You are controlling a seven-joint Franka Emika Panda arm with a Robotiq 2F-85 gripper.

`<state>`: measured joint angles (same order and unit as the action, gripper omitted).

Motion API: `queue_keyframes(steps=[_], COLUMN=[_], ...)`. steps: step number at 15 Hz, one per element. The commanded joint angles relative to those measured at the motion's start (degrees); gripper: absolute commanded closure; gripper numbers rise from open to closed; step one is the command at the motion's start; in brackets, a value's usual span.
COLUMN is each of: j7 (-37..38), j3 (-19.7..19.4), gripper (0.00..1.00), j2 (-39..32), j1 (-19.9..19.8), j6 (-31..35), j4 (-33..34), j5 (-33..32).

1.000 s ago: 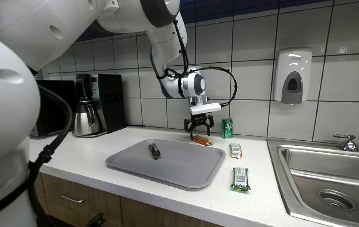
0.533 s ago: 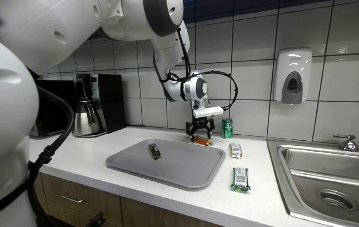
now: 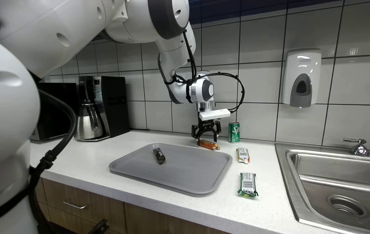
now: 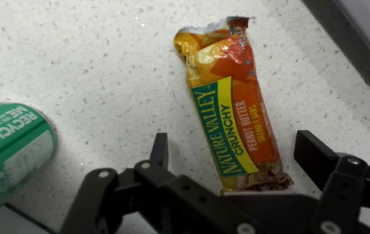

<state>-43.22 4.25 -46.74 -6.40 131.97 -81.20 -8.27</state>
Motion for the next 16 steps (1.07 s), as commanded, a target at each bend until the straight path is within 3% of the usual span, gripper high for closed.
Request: queue_keyframes(steps=[1,2,4,10,16], j7=[-2.15,-2.11,-1.98,-1.7,0.57], j3=[0.98,0.98,0.87,0.73,-0.15], gripper=[0.03,0.26,0.34,0.8,0.81], j2=[-0.43,-0.41,-0.43,-0.37,1.12], j1=[-0.79,-0.79,-0.7,-0.6,0.27], j6=[-2.36,-2.38,-2.43,-2.54,-2.52], j4=[2.04,2.0,2.0,1.95,0.55], j5=[0.87,0.92,0.81,0.74,0.21])
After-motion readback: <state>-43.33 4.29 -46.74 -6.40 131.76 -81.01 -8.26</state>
